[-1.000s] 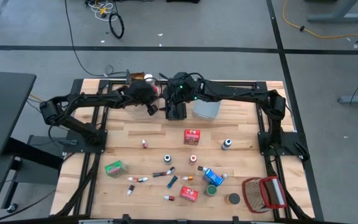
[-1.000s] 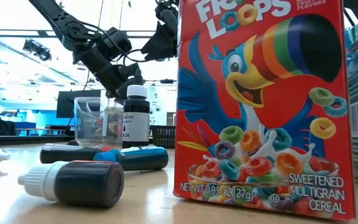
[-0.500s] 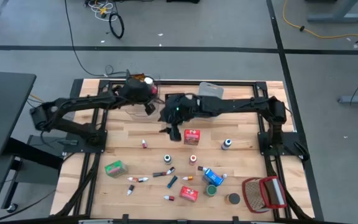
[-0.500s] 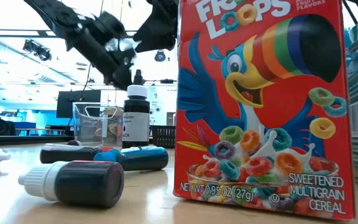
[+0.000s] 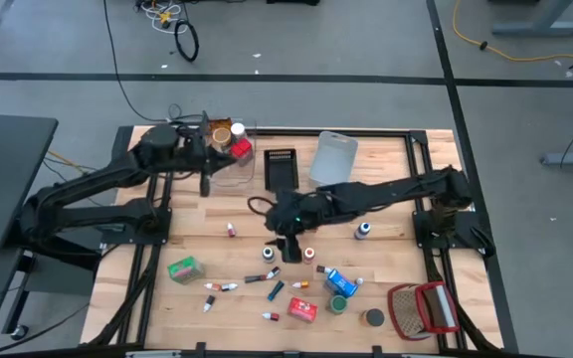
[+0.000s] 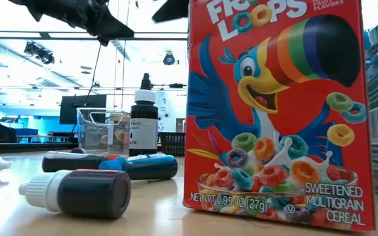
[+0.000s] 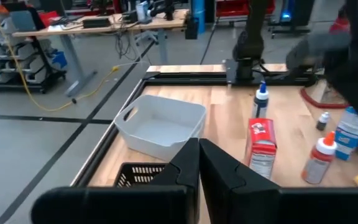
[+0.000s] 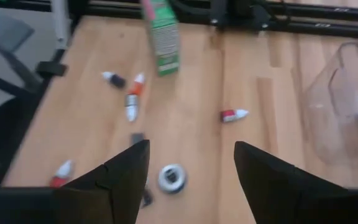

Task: Pick & Place Kitchen Items
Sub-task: Put the green spice bottle into the transparent bin

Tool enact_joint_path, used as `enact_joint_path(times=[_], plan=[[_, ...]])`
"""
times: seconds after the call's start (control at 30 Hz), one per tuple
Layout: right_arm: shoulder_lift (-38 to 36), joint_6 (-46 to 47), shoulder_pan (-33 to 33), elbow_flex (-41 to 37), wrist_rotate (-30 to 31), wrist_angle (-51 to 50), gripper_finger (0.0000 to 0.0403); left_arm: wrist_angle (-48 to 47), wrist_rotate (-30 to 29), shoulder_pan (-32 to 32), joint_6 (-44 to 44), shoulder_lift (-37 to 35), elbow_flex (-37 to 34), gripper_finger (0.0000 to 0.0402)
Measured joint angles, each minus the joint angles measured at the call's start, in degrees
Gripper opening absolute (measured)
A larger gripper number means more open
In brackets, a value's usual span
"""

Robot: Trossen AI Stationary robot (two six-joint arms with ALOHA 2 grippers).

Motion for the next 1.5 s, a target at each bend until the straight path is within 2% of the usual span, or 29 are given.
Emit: enact_joint_path(times=[0.17, 0.33, 0.53, 0.67, 0.8, 0.97, 1.03, 1.17, 1.33, 1.5], plan=[[-4.35, 7.56, 4.48, 0.00, 1.92, -2.65, 0.0245, -0.39, -1.16, -0.32, -0.96, -1.82, -1.41, 0.0023], [-6.24, 12.18, 9.30, 0.04, 4.89, -7.55, 0.0245, -0.47, -5.52, -0.32, -1.61, -1.83, -1.61, 0.0035], [-5.71, 23.89, 13.64, 0.07, -1.41, -14.71, 0.0245, -0.48, -12.40, -0.31, -1.01, -1.13, -1.63, 0.0059], [-5.37, 27.50, 15.02, -0.02, -1.62, -15.52, 0.0245, -0.38, -14.36, -0.30, -0.74, -0.86, -1.66, 0.0083], [-5.41, 25.18, 15.02, 0.00, -1.48, -14.19, 0.0245, 0.29, -14.41, -0.30, -2.07, -0.86, -1.66, 0.0109], [-4.80, 12.17, 14.33, 0.02, 0.12, -7.04, 0.0245, 3.30, -14.42, -0.30, -4.10, -0.86, -1.66, 0.0130], [-4.61, 9.88, 14.25, 0.02, -0.21, -6.13, 0.0245, 3.90, -14.41, -0.30, -5.41, -0.86, -1.66, 0.0135], [-4.06, 11.37, 14.85, 0.02, 1.81, -6.40, 0.0249, 3.14, -14.40, -0.32, -5.61, -0.86, -1.66, 0.0137], [-2.98, 15.89, 16.47, 0.02, 1.84, -6.63, 0.0277, 0.10, -14.40, -0.30, -5.48, -0.86, -1.66, 0.0136], [-1.50, 14.19, 19.33, 0.02, 1.20, -11.11, 0.0296, -0.79, -14.40, -0.30, -5.62, -0.86, -1.66, 0.0135]])
